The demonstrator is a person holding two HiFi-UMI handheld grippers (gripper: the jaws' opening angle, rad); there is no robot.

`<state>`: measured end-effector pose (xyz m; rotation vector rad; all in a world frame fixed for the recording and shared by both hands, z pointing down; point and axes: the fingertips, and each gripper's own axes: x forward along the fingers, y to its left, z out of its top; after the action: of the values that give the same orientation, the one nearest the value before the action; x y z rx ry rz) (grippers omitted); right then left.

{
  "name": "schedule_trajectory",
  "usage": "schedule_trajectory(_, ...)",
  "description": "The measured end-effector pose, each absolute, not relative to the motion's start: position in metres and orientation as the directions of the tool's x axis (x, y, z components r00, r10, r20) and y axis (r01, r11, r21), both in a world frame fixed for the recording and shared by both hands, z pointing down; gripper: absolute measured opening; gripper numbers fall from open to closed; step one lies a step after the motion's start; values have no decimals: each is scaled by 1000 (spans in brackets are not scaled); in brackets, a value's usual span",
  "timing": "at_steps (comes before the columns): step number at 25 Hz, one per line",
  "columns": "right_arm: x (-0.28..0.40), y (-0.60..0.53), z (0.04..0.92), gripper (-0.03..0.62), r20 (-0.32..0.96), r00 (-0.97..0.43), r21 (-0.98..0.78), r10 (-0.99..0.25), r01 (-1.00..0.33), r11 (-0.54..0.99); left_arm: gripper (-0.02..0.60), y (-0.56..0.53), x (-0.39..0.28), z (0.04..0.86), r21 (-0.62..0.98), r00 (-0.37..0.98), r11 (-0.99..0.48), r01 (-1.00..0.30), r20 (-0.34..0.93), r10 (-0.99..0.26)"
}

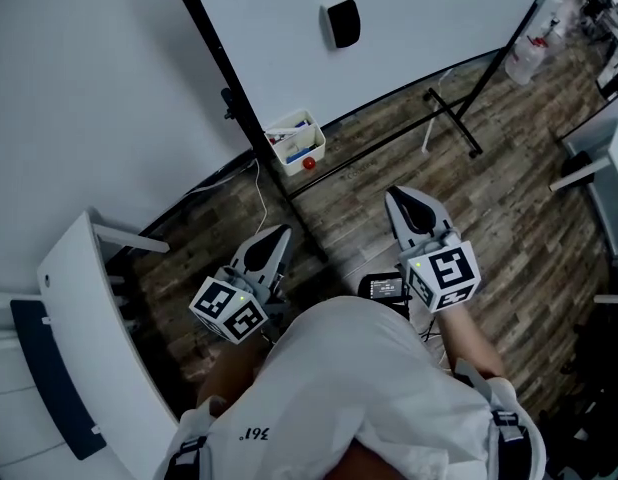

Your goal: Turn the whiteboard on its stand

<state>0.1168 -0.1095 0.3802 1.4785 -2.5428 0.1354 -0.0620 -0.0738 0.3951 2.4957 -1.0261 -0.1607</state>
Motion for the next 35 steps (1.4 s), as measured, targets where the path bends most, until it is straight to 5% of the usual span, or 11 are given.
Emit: schedule_trajectory(35, 116, -104, 374, 25, 215, -498, 91, -840, -847, 525, 14, -68, -40, 391, 433, 761, -679, -593, 26, -649)
